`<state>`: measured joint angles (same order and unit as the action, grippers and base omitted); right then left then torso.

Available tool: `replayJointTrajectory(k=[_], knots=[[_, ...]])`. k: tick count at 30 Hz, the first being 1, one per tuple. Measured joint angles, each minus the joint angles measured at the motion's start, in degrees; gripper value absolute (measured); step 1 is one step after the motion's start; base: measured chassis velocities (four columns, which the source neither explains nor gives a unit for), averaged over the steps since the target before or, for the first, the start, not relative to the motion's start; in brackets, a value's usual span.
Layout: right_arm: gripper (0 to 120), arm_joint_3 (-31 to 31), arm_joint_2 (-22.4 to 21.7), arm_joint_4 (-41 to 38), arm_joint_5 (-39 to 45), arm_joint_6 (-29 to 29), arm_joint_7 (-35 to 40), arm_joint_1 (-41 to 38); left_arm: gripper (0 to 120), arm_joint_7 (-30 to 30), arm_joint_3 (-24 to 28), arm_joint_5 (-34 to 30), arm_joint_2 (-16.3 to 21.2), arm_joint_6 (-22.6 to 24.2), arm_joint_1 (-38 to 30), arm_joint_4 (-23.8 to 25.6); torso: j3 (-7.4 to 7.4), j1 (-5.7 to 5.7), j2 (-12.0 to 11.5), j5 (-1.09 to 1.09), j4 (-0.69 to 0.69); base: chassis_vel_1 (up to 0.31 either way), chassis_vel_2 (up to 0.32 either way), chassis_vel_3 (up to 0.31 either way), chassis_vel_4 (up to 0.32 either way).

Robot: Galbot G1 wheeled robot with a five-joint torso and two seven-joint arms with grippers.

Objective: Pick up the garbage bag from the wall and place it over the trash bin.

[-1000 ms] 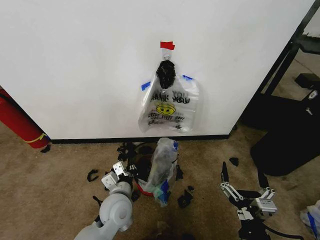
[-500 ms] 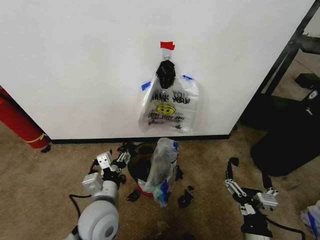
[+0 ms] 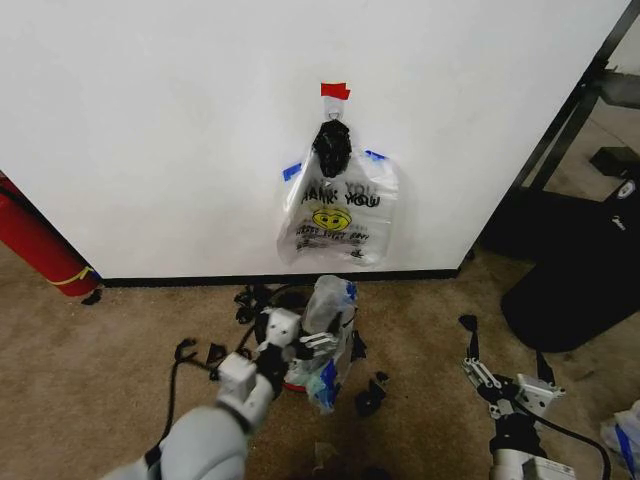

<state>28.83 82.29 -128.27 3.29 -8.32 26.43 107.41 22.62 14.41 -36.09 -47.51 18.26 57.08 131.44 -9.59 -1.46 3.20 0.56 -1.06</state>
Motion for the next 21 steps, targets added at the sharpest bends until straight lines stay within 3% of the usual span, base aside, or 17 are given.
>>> replayJointTrajectory(k=[3, 7, 13, 19, 21], knots=[[100, 0.95, 0.19, 0.23, 0.31, 0.93, 0.21, 0.10, 97, 0.93, 7.24, -5.62, -0.75, 4.30, -7.82, -1.65, 0.00, 0.00, 0.00, -0.01, 0.01, 0.000, 0.000, 0.000, 0.000], [100, 1.50, 0.19, 0.93, 0.80, 1.38, 0.42, -0.06, 95, 1.39, 10.65, -6.96, -2.74, 7.26, -11.47, -4.95, 0.00, 0.00, 0.00, -0.01, 0.01, 0.000, 0.000, 0.000, 0.000], [100, 1.52, 0.20, 0.69, 1.73, 1.62, 0.34, 0.04, 87, 0.68, 12.99, -1.75, -3.75, 7.40, -13.27, -8.97, 0.00, 0.00, 0.00, -0.01, 0.03, 0.000, 0.000, 0.000, 0.000], [100, 0.85, 0.15, -1.01, 3.39, 2.29, -0.08, 0.03, 61, -1.02, 13.15, 8.58, -3.35, 6.78, -12.37, -11.81, 0.00, 0.00, 0.00, 0.00, 0.03, 0.000, 0.000, 0.000, 0.000], [100, 0.80, 0.09, -1.26, 3.60, 2.43, -0.09, -0.09, 57, -1.11, 13.14, 9.47, -3.31, 6.87, -11.97, -11.99, 0.00, 0.00, 0.00, 0.00, 0.03, 0.000, 0.000, 0.000, 0.000]])
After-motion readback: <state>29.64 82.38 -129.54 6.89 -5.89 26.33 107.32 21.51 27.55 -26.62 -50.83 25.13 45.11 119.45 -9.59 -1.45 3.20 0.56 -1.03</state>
